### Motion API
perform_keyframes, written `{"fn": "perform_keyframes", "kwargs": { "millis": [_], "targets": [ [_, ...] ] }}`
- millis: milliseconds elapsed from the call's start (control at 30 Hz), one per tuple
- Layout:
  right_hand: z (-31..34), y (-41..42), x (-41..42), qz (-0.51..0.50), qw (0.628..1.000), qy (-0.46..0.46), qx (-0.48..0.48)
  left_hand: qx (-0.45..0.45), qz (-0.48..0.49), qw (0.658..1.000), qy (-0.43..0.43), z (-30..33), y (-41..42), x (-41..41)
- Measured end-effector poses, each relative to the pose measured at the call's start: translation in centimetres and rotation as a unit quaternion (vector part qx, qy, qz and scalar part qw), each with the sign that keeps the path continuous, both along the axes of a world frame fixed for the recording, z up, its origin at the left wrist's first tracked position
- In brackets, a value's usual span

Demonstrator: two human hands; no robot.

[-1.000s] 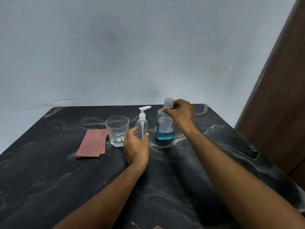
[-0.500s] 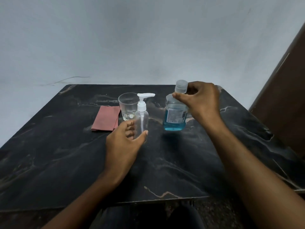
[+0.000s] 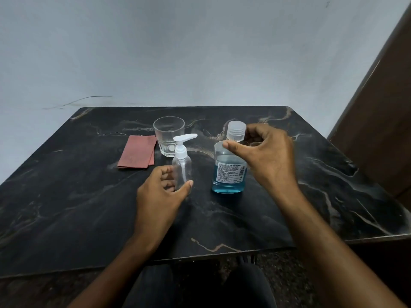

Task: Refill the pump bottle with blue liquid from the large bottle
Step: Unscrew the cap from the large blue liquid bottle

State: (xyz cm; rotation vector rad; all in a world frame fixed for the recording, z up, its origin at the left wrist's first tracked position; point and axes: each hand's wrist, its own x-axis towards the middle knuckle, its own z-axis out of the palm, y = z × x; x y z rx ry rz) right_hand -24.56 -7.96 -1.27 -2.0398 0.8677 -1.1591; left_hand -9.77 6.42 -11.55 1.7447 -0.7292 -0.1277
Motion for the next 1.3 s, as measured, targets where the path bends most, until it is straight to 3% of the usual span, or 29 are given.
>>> {"fn": "perform_keyframes", "kwargs": {
  "millis": [200, 300, 400, 600, 733, 833, 1000, 1167, 1300],
  "targets": [
    [0.0, 0.0, -0.6, 0.018, 1.000, 0.007, 0.024, 0.007, 0.029, 1.000, -0.009, 0.6, 1.2, -0.4],
    [0.0, -0.1, -0.7, 0.024, 0.999, 0.003, 0.024, -0.044, 0.064, 0.994, -0.082, 1.3, 2.7, -2.9],
    [0.1, 0.1, -0.6, 0.012, 1.000, -0.020, 0.018, -0.074, -0.018, 0.982, -0.170, 2.3, 2.5, -5.8],
    [2.1, 0.3, 0.1, -0.012, 0.998, -0.029, -0.045, -0.003, -0.108, 0.994, -0.031, 5.3, -2.5, -7.3],
    [3.5, -0.2, 0.2, -0.013, 0.996, 0.052, -0.073, -0.028, -0.142, 0.987, 0.076, 6.5, -5.4, -6.4],
    [4.1, -0.4, 0.4, -0.010, 0.988, 0.130, -0.079, -0.025, -0.132, 0.987, 0.086, 6.5, -6.4, -5.6],
    [5.2, -0.9, 0.4, 0.027, 0.983, 0.174, -0.053, -0.034, -0.137, 0.985, 0.101, 6.2, -6.6, -5.2],
    [6.7, -1.4, -0.9, 0.158, 0.969, 0.188, -0.001, -0.037, -0.137, 0.983, 0.117, 6.3, -6.8, -5.1],
    [6.6, -1.5, -0.5, 0.114, 0.955, 0.260, -0.089, -0.029, -0.131, 0.984, 0.113, 6.4, -6.8, -5.1]
  ]
}}
